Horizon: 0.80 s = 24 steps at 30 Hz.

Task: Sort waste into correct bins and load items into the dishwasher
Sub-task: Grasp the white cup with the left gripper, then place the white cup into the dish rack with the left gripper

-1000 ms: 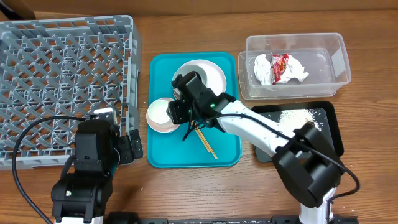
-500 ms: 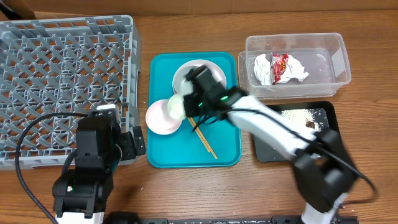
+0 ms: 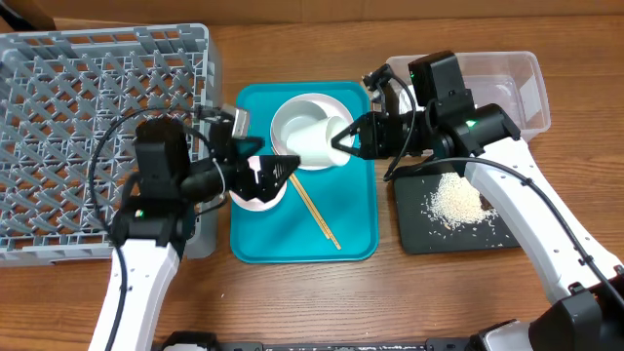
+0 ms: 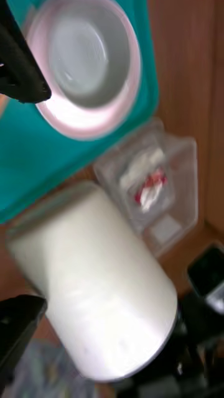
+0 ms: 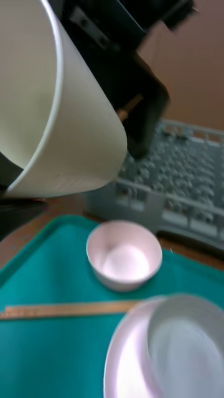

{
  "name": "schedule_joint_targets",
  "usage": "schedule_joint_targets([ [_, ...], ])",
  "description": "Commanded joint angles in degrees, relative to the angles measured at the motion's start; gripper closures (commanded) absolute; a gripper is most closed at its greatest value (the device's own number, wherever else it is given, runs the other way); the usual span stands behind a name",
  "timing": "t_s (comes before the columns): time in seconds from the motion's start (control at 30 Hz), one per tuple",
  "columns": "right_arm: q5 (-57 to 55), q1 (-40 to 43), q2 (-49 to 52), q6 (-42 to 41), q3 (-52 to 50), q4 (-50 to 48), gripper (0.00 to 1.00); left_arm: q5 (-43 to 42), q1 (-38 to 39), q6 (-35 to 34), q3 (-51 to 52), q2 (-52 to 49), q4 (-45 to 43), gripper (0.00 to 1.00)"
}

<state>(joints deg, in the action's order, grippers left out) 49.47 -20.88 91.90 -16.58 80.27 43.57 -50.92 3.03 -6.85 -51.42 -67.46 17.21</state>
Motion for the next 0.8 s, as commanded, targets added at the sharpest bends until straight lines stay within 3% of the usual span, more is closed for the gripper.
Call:
schedule_joint_targets([
  [0.0,9.29,0.07,-0.07,2.08,0.48,-0.26,0.96,-22.10,0.39,0.94,-1.05,-3.82,-7.89,0.00],
  [0.13,17.22,0.07,-0.07,2.10,0.48,-2.03,0.96,-28.70,0.39,0.22,-1.05,-6.29,-12.02,0.00],
  [0.23,19.69,0.07,-0.07,2.03,0.48,-3.65,0.96,-31.54,0.44,0.22,-1.05,-6.32,-13.14,0.06],
  [0.53,19.67,0.02,-0.07,1.99,0.48,-2.91,0.96,-31.65,0.44,-0.02,-1.05,-6.32,-16.70,0.08],
  [0.77,19.67,0.02,-0.07,1.99,0.48,-2.25,0.96,-31.69,0.44,-0.02,-1.05,-6.32,-18.62,0.23],
])
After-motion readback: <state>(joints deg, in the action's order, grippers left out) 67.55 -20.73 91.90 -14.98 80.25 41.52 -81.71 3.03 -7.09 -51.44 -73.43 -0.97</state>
